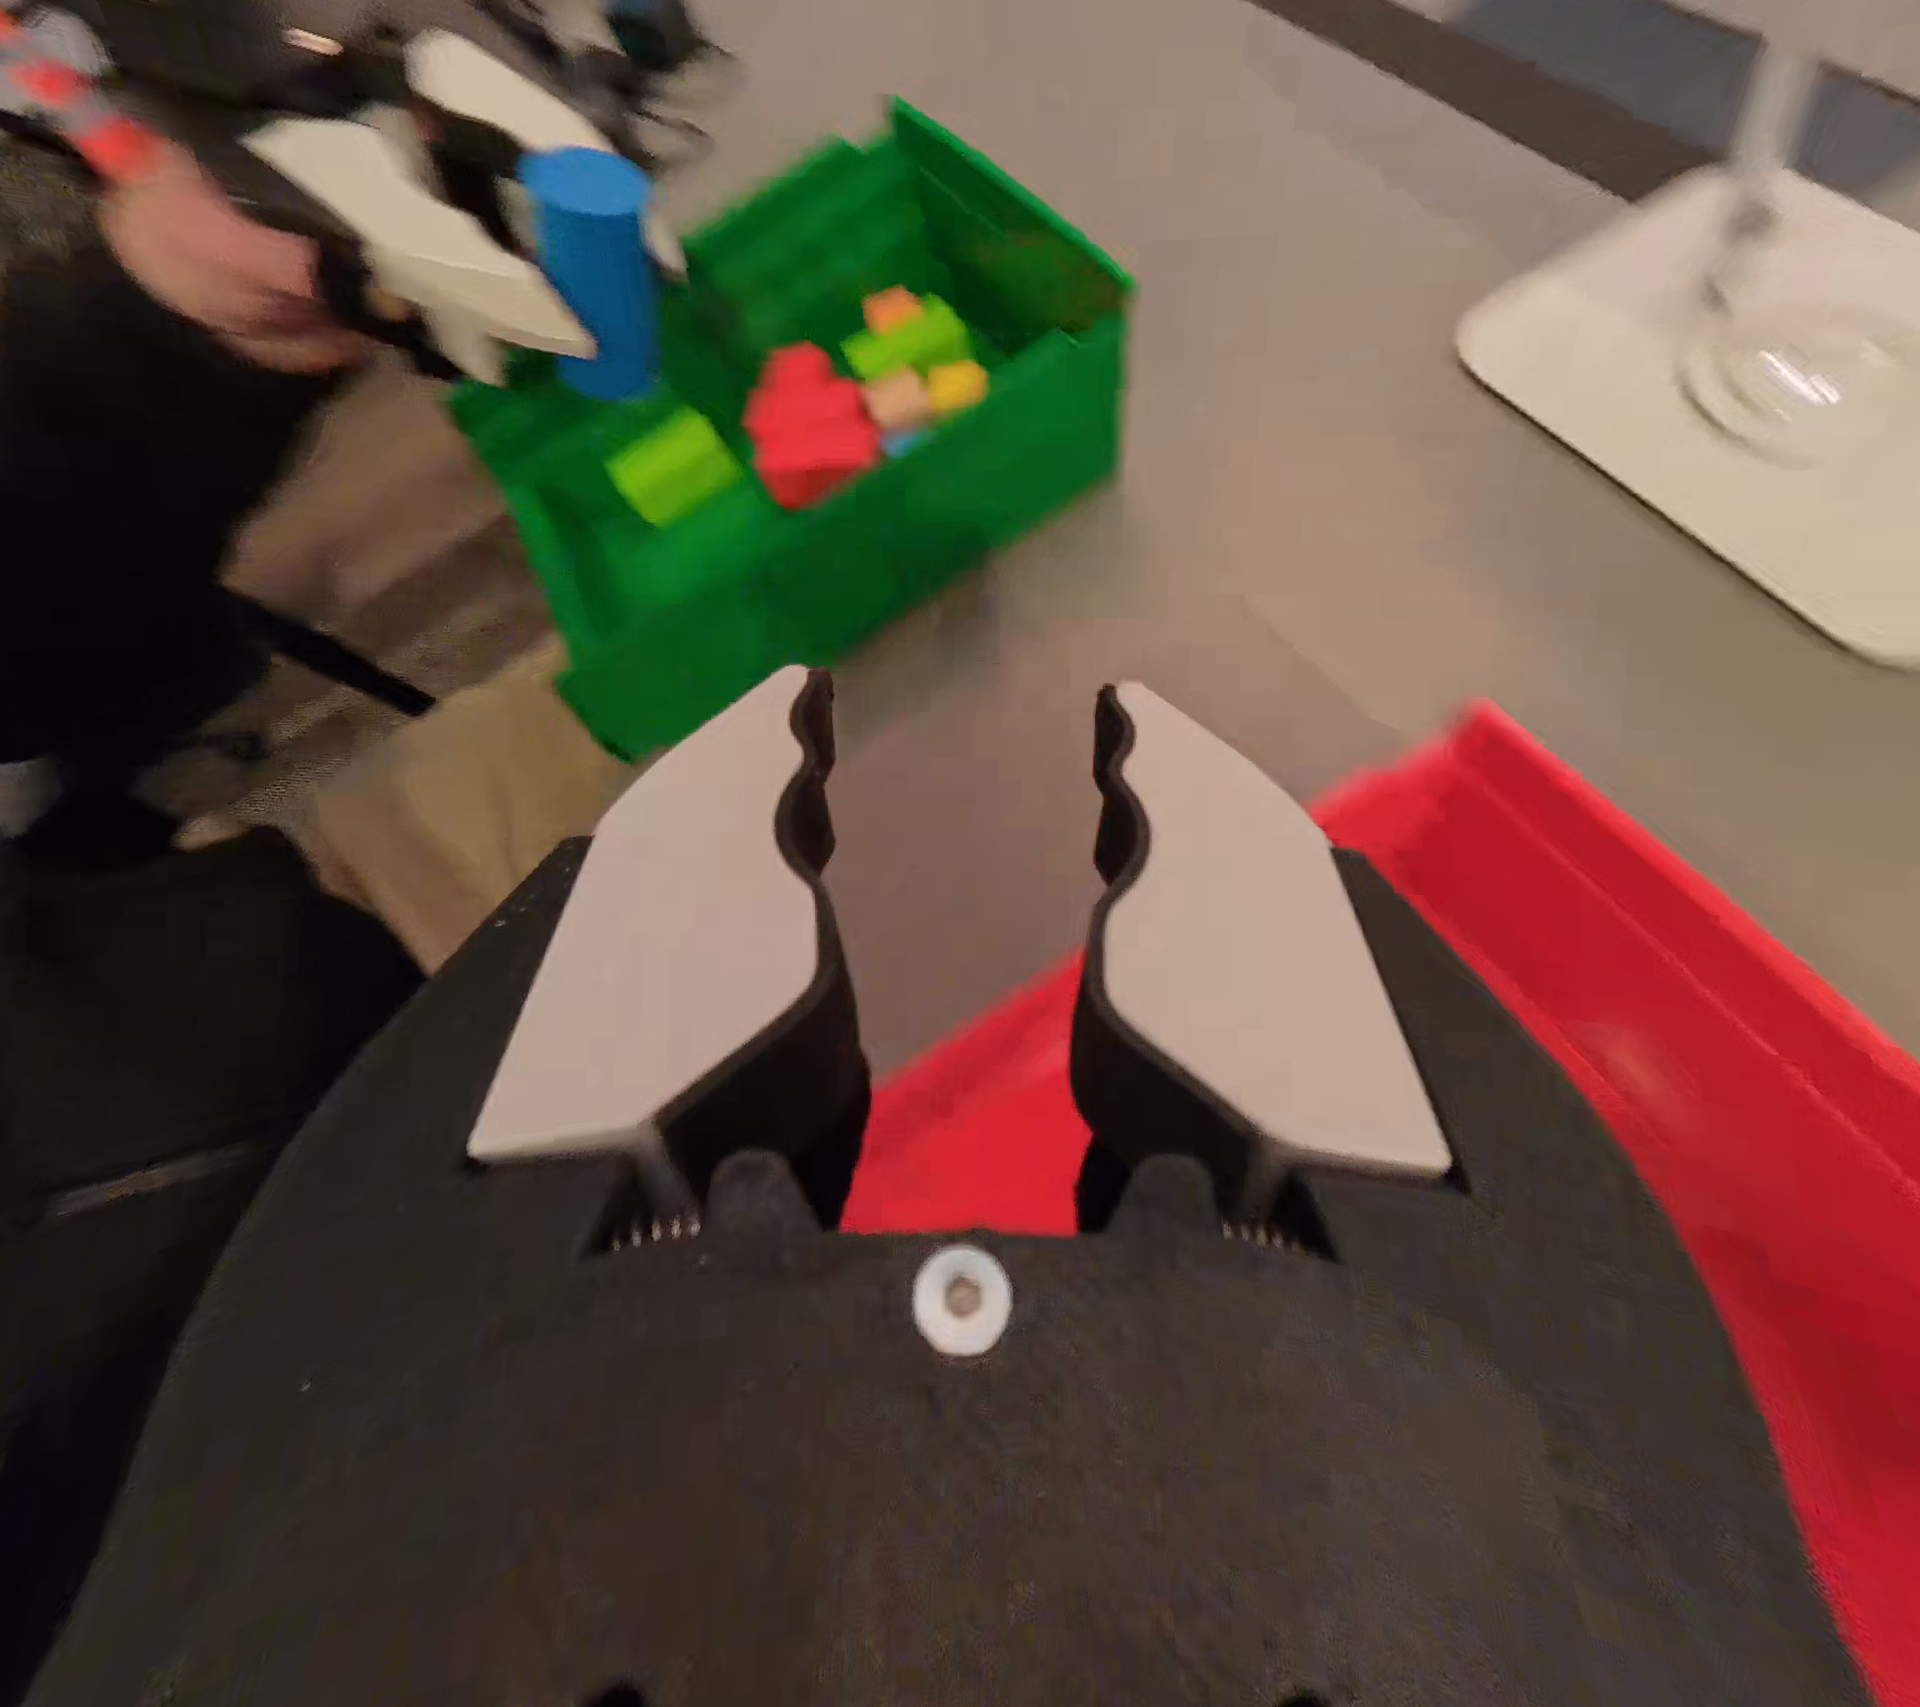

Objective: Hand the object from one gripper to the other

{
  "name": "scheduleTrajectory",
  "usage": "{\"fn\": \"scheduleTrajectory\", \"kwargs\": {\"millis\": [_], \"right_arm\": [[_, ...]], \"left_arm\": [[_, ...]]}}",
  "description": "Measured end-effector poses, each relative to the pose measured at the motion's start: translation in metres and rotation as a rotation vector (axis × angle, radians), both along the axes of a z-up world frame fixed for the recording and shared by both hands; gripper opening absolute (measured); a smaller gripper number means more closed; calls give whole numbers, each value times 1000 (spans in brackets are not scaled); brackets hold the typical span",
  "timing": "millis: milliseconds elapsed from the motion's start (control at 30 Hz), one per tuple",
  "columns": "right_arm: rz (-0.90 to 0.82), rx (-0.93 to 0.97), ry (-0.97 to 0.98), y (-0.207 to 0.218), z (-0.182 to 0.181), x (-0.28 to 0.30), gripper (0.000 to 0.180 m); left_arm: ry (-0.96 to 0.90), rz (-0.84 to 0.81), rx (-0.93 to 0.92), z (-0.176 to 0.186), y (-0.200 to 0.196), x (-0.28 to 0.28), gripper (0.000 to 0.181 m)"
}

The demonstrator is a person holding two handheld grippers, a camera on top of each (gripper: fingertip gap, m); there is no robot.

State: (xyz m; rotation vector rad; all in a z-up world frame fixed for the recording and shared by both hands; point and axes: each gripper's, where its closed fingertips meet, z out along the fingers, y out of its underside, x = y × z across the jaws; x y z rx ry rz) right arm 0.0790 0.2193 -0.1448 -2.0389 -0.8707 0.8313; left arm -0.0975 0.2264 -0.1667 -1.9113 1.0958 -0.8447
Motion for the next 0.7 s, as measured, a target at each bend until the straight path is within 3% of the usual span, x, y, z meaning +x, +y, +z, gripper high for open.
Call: {"fn": "scheduleTrajectory", "kwargs": {"millis": [233,433,700], "right_arm": [[197,186,212,-32,22,-79,39],[251,161,375,-43,33,-94,35],[290,189,413,-50,37,-101,34]], "left_arm": [[-331,-140,46,65,-22,63,35],[-354,-244,73,69,-43,101,35],[-461,-278,36,82,-51,111,35]]}}
